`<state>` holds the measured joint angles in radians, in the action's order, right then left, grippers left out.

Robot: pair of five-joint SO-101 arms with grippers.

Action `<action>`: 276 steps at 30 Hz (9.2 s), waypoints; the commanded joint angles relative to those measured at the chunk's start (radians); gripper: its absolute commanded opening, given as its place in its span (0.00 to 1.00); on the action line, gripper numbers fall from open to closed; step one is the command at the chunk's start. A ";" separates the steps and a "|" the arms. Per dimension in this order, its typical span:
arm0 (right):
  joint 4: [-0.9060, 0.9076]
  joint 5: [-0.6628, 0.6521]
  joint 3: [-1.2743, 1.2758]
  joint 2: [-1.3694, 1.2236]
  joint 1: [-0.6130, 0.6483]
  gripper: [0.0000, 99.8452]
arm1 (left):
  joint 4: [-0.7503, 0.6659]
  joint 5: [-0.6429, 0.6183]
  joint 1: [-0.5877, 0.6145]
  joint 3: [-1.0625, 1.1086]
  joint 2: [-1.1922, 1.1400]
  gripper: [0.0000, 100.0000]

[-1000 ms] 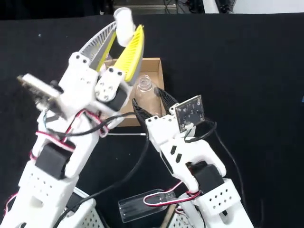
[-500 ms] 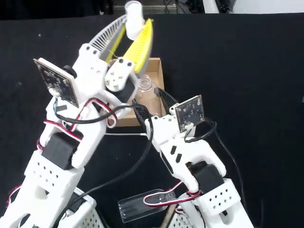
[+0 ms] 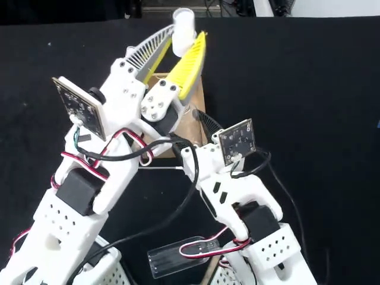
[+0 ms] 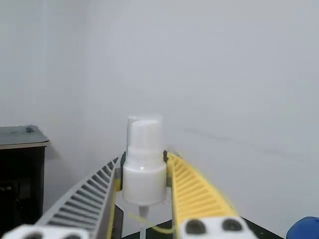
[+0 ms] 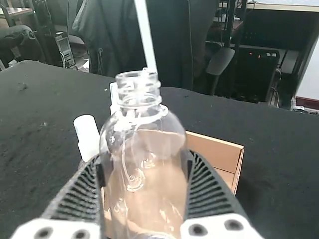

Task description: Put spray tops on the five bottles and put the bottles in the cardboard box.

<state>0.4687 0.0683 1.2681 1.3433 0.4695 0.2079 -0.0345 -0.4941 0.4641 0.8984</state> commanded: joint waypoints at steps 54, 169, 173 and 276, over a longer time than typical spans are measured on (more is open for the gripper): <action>-0.029 0.012 0.010 0.033 0.002 0.01 | 0.155 0.008 0.444 0.277 0.373 0.06; -1.633 0.018 -0.199 -1.308 -0.250 0.01 | 0.365 0.014 0.868 1.234 0.925 0.06; -1.402 0.018 -0.226 -1.178 -0.379 0.01 | 0.365 0.014 0.868 1.234 0.925 0.06; -1.723 0.020 -0.300 -1.787 -1.000 0.17 | 0.391 0.014 0.868 1.234 0.925 0.06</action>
<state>-1.2497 0.0821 0.9628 -0.5209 -0.5447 0.5946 -0.0284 0.3636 1.6747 1.8144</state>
